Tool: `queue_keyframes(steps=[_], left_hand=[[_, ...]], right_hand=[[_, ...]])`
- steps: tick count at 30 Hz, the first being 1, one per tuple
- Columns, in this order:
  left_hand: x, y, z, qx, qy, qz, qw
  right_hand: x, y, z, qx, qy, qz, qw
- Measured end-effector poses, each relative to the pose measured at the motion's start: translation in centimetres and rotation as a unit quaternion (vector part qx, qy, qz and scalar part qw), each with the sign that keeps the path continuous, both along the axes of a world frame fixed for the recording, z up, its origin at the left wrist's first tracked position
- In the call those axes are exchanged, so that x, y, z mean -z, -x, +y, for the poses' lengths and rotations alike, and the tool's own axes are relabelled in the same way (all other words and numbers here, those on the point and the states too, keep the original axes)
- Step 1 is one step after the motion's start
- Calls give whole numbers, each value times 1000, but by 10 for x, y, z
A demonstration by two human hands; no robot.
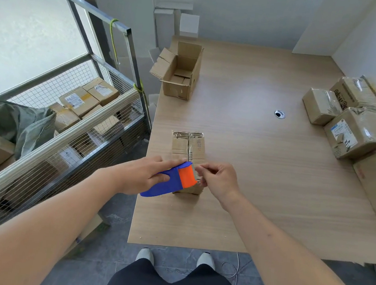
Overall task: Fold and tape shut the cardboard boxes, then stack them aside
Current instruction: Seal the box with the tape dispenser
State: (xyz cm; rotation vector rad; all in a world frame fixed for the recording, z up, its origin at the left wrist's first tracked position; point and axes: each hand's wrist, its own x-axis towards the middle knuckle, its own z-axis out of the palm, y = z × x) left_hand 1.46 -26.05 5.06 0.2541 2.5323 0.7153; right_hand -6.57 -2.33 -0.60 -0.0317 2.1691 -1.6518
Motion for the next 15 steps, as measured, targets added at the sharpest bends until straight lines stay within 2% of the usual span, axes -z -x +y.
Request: queue_keyframes(steps=[3,7,15], left_hand=[[0,-4,-11,6,19,-18,1000],[5,-11,-24,-11,-9,-46,999],[25,6,-30,-20,23,-81,996]], right_hand=[[12,7,29,82,-11,-12,997],[19,7,45,80,-28,-16,996],[48,-2,33,99,-69,-26,992]])
